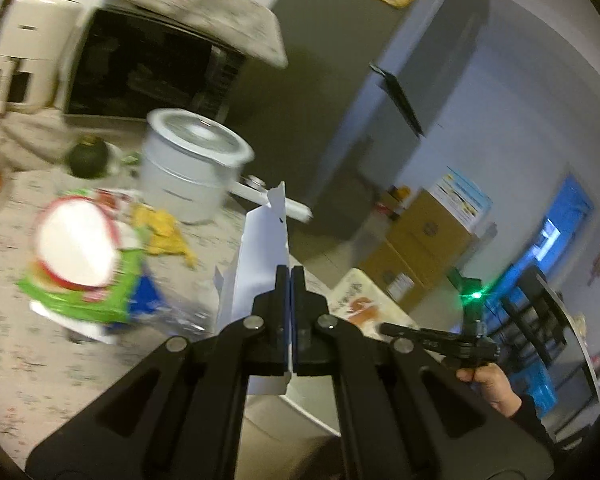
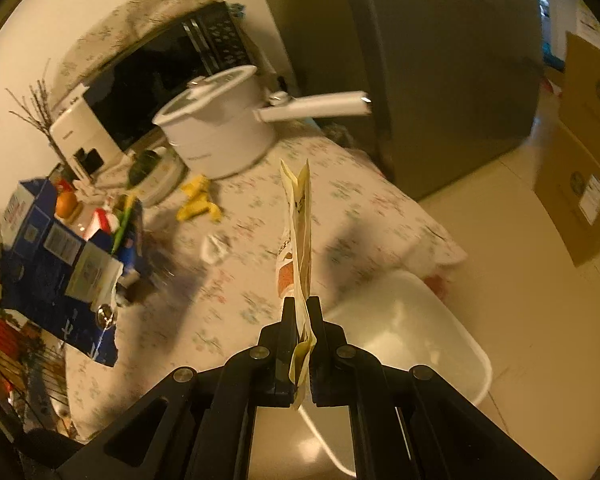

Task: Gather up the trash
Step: 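Carry the paper and packet over the white bin with both tools, then open both tools to drop the paper and packet into the bin, then grasp the red-rimmed white lid with the left tool, then hold the lid in the left tool while the right tool picks a snack wrapper off the floor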

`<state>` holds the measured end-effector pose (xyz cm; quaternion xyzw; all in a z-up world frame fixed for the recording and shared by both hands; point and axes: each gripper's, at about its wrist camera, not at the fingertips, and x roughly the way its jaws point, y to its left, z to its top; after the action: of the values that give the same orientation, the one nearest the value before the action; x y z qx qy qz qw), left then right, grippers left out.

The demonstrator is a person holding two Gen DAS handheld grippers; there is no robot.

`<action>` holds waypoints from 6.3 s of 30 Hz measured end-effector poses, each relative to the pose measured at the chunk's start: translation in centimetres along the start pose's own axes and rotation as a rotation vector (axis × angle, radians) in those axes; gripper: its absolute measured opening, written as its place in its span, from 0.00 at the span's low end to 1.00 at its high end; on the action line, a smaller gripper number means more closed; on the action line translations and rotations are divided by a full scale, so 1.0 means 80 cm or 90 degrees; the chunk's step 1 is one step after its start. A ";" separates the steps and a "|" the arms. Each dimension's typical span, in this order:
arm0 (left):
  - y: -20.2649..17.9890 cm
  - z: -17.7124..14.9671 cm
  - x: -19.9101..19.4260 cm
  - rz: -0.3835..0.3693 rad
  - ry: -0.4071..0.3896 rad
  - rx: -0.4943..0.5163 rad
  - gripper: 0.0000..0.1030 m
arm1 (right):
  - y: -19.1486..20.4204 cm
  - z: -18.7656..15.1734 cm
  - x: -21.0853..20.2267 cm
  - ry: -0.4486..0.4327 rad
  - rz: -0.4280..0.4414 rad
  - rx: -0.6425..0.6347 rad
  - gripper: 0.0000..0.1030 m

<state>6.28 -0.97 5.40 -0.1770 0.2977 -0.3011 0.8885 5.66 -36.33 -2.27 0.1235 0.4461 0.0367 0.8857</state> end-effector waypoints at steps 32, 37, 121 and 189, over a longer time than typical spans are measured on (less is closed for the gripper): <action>-0.099 -0.153 0.272 -0.049 0.282 0.067 0.00 | -0.119 -0.060 0.022 0.105 -0.095 0.065 0.05; -0.087 -0.149 0.270 -0.012 0.298 0.081 0.28 | -0.116 -0.060 0.026 0.113 -0.097 0.061 0.05; 0.262 0.011 0.040 0.295 0.131 -0.217 0.50 | 0.108 0.014 0.136 0.141 -0.051 -0.070 0.73; 0.213 -0.050 -0.096 0.277 0.119 -0.041 0.03 | 0.185 -0.466 0.405 0.485 0.059 -0.273 0.62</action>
<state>6.15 16.30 -2.79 -0.1081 0.4190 -0.1077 0.8951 -4.05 -9.43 -45.20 -0.0656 0.7170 0.2108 0.6612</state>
